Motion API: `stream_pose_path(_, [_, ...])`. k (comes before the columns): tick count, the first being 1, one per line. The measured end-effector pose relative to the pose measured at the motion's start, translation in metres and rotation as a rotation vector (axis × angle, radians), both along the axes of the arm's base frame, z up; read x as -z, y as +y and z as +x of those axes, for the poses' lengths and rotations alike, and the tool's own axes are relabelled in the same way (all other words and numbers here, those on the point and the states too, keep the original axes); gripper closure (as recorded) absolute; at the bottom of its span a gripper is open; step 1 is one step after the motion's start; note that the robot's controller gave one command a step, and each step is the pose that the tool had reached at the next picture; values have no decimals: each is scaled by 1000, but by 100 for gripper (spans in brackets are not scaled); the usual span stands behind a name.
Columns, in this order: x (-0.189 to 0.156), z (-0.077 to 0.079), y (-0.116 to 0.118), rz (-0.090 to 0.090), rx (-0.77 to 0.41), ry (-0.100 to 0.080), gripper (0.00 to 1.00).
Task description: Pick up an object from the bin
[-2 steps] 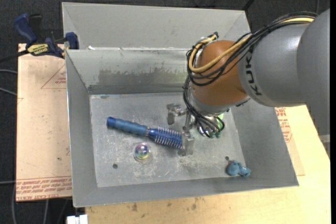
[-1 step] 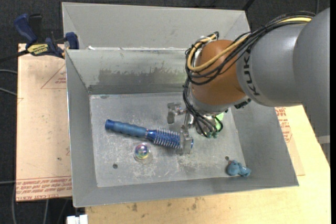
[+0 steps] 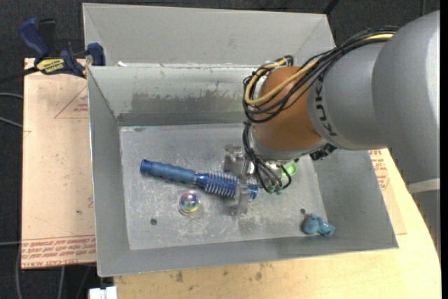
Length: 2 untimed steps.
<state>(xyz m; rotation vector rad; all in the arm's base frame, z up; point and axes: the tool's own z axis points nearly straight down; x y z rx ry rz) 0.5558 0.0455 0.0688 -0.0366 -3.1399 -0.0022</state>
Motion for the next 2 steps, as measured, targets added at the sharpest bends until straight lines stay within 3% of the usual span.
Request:
stream_pose_path(1, [0,0,1,1,-1,-1,0])
stream_pose_path(2, [0,1,1,1,-1,-1,100])
